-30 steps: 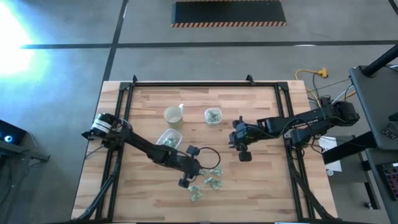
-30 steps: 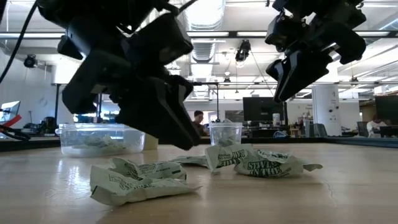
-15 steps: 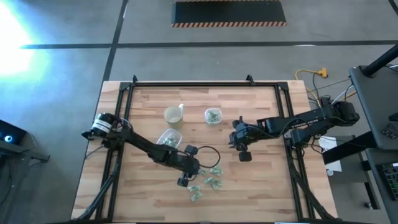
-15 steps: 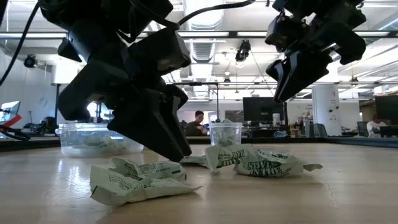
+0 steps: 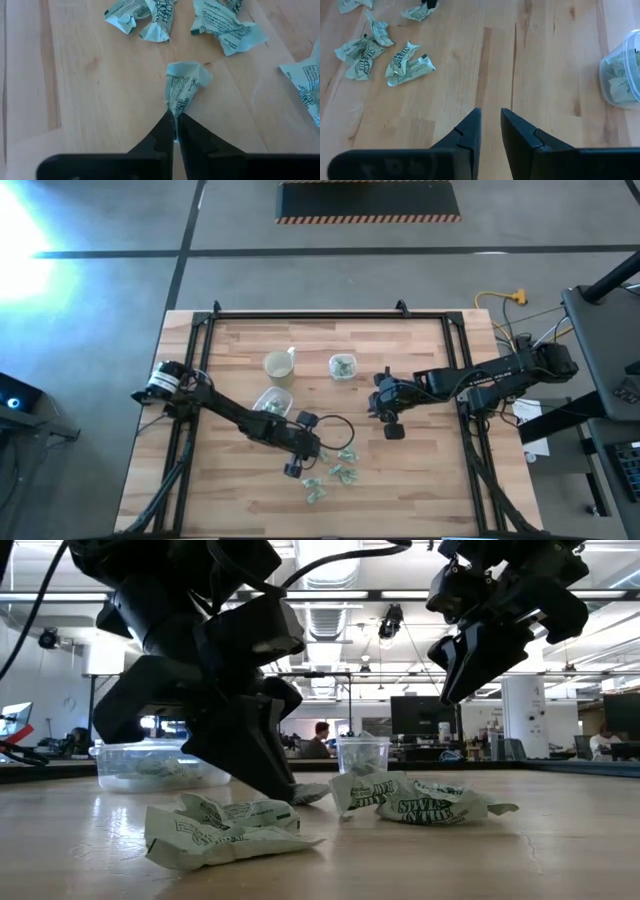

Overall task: Pick and place items into bin
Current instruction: Put the stevia packet into the bottom transparent bin

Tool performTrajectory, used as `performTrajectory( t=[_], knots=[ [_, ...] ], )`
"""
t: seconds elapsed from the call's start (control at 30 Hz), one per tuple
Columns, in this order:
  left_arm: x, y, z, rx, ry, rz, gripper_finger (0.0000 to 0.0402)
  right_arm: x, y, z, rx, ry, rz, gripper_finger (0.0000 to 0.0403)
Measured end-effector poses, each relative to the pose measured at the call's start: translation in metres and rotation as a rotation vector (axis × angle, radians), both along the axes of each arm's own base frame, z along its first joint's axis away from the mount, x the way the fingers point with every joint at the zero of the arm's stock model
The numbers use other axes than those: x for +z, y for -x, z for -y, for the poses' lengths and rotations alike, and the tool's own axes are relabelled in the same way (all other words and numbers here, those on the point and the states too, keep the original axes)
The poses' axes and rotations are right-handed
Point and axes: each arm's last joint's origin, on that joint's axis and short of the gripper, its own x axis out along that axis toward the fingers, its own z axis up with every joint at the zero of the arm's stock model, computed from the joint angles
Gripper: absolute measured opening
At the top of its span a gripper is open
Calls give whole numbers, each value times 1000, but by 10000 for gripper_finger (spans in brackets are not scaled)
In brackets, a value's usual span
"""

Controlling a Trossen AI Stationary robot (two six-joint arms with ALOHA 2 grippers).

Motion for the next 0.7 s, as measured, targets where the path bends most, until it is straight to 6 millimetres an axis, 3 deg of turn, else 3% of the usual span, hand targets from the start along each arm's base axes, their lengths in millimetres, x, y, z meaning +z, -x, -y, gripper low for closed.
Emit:
performTrajectory(
  t=[0.33,0.7],
  knots=[
    [27,-4,-4,125,-104,120,8,0,0,0,0,0,-1,61],
    [63,31,2,209,-186,80,8,-1,1,0,0,1,-3,59]
  ],
)
